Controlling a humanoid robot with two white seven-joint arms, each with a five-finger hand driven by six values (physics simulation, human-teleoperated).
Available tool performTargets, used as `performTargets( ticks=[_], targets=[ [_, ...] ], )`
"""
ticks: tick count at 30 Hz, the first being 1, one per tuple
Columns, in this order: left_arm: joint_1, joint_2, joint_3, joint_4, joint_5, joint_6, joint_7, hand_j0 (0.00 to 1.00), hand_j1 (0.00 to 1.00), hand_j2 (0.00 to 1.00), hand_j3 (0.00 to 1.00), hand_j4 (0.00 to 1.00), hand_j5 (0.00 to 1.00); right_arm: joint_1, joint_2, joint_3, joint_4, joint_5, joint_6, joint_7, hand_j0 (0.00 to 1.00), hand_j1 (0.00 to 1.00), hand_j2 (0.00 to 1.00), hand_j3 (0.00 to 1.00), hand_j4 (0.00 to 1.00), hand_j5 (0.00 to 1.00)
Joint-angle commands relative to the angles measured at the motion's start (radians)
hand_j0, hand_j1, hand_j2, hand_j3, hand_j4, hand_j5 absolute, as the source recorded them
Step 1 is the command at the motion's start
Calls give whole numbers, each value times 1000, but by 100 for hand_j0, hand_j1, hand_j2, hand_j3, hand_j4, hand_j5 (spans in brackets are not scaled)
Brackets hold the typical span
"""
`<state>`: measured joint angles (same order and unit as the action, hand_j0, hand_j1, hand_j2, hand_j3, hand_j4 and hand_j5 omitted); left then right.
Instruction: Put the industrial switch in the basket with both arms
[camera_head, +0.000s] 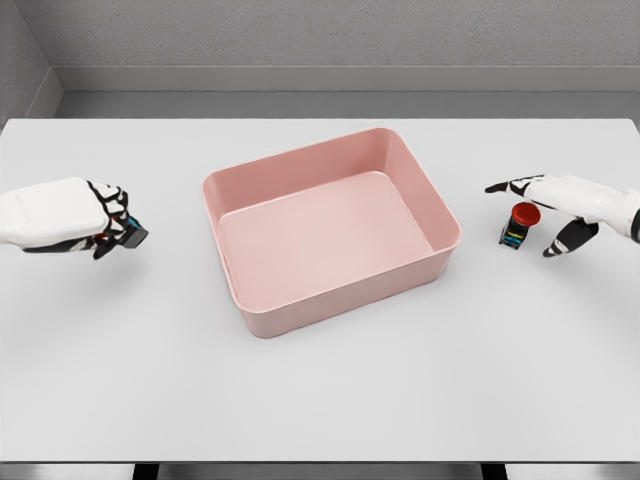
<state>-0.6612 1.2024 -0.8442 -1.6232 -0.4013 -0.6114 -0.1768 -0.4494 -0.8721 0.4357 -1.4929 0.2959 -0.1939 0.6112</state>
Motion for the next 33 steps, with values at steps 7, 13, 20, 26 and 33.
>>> performTargets(
  ticks=[7, 13, 20, 26, 33],
  targets=[
    [-1, -73, 131, -1, 12, 1, 2, 10, 10, 10, 10, 10, 10, -11, 13, 6, -3, -3, 7, 0, 100, 100, 100, 100, 100, 100],
    [-3, -152, 174, -4, 18, 1, 2, 10, 10, 10, 10, 10, 10, -8, 12, 11, 6, -3, 7, 0, 91, 91, 91, 91, 91, 91],
    [-5, -259, 177, -9, 15, 1, 0, 10, 10, 10, 10, 10, 10, 2, 10, 15, 8, -3, 5, 0, 69, 69, 69, 69, 69, 69],
    [-1, -349, 169, -12, 4, 1, -4, 10, 10, 10, 10, 10, 10, 2, 7, 15, 8, -3, 7, 0, 53, 53, 53, 53, 53, 53],
    [-1, -449, 148, -14, -106, 1, -6, 11, 11, 11, 11, 11, 11, 3, 8, 17, 13, -3, 4, 0, 43, 43, 43, 43, 43, 43]
  ],
)
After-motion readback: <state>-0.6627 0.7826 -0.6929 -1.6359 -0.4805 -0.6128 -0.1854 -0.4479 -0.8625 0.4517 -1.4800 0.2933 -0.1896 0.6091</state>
